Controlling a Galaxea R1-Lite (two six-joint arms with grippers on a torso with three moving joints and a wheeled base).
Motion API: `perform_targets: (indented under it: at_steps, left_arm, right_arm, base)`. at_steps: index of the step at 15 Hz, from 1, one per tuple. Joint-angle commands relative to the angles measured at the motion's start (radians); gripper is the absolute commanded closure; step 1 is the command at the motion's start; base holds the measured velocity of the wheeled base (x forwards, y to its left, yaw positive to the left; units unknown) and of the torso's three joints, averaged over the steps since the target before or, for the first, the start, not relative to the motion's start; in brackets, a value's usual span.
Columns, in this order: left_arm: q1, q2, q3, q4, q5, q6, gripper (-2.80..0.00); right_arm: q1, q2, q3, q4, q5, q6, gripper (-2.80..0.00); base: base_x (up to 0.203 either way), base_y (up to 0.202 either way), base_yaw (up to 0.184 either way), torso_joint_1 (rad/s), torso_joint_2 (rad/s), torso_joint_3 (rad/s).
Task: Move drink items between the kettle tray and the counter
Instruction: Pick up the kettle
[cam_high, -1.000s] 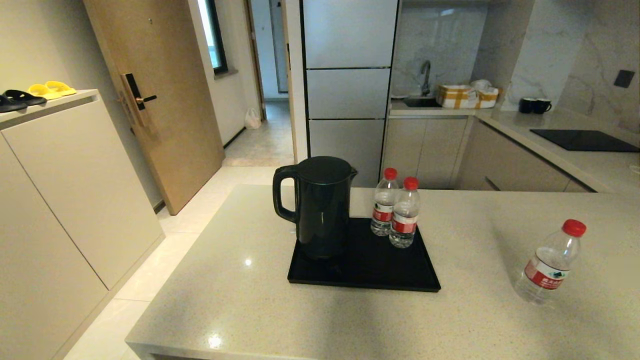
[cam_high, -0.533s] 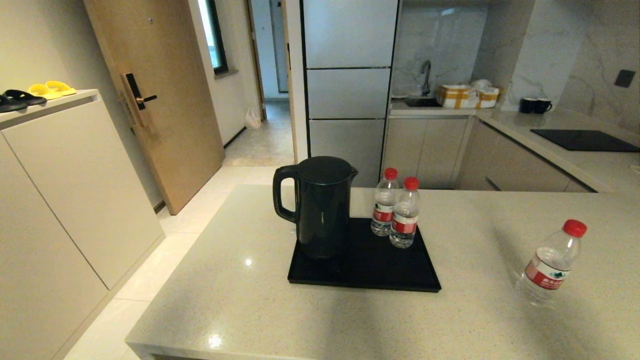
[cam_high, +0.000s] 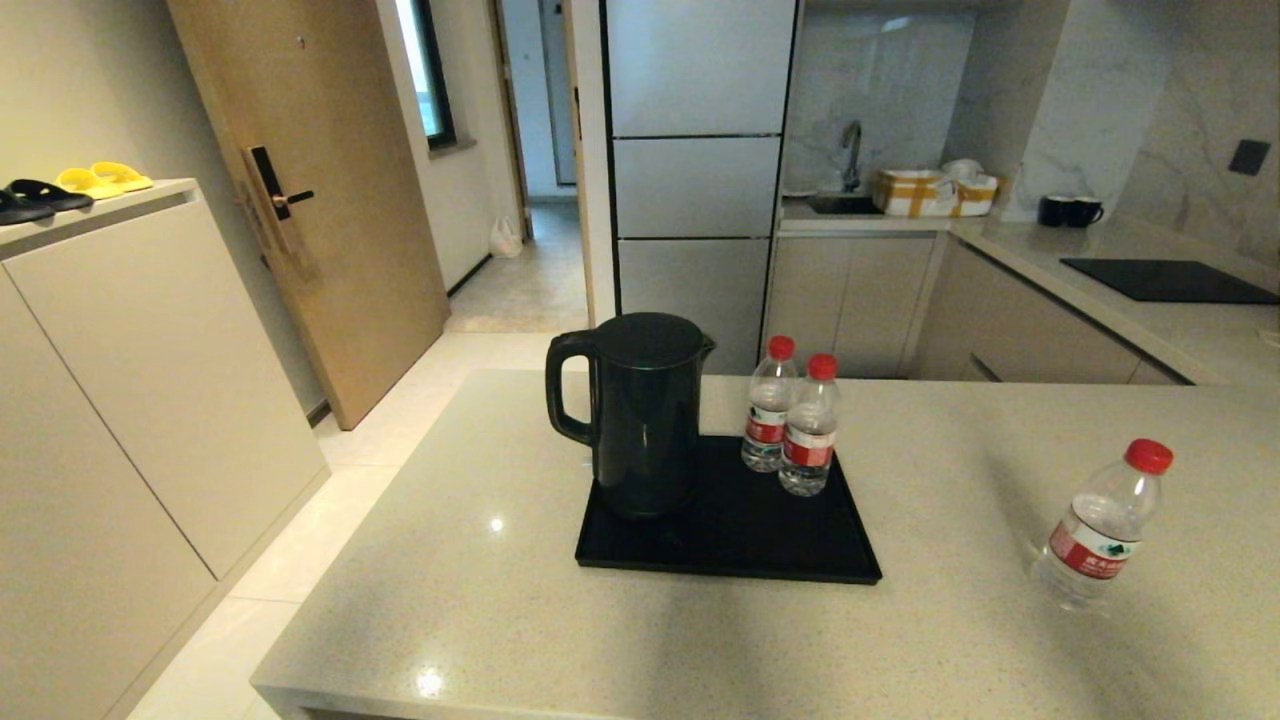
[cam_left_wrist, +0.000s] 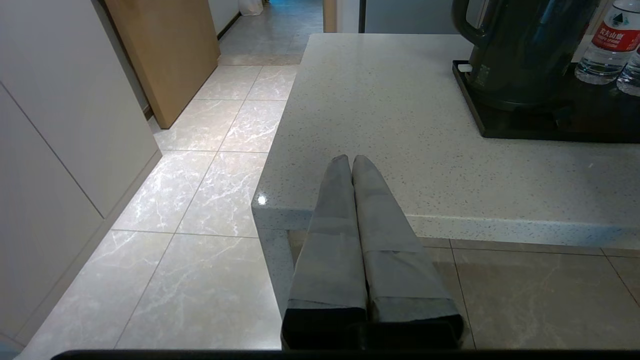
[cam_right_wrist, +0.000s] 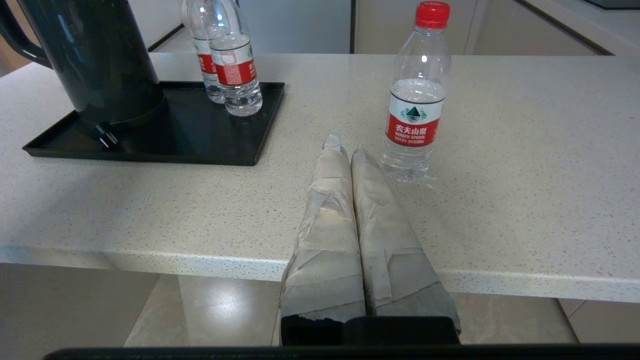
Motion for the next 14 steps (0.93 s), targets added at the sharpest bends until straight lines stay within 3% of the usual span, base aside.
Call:
perform_targets:
  at_steps: [1, 3, 5, 9, 11, 14]
  left_arm:
    - [0.000, 0.000, -0.001, 0.001, 0.000, 0.000, 0.00]
    - [0.000, 0.000, -0.001, 0.001, 0.000, 0.003, 0.00]
    - [0.000, 0.000, 0.000, 0.012, -0.009, 0.099, 0.00]
    - [0.002, 0.001, -0.009, 0.004, -0.010, 0.080, 0.00]
    - [0.002, 0.049, -0.132, 0.036, 0.023, 0.097, 0.00]
    - [0.000, 0.349, -0.420, 0.117, 0.167, 0.075, 0.00]
  right_arm:
    - [0.000, 0.002, 0.000, 0.000, 0.001, 0.001, 0.00]
    - [0.000, 0.002, 0.000, 0.000, 0.001, -0.002, 0.00]
    - [0.000, 0.002, 0.000, 0.000, 0.001, 0.000, 0.00]
    - [0.000, 0.002, 0.000, 0.000, 0.001, -0.002, 0.00]
    - [0.000, 0.002, 0.001, 0.000, 0.001, -0.001, 0.00]
    - [0.000, 0.002, 0.000, 0.000, 0.001, -0.002, 0.00]
  base:
    - [0.000, 0.000, 0.000, 0.000, 0.00, 0.000]
    - [0.000, 0.000, 0.000, 0.000, 0.00, 0.000]
    - [0.000, 0.000, 0.000, 0.000, 0.00, 0.000]
    - [0.000, 0.000, 0.000, 0.000, 0.00, 0.000]
    - [0.000, 0.000, 0.000, 0.000, 0.00, 0.000]
    - [0.000, 0.000, 0.000, 0.000, 0.00, 0.000]
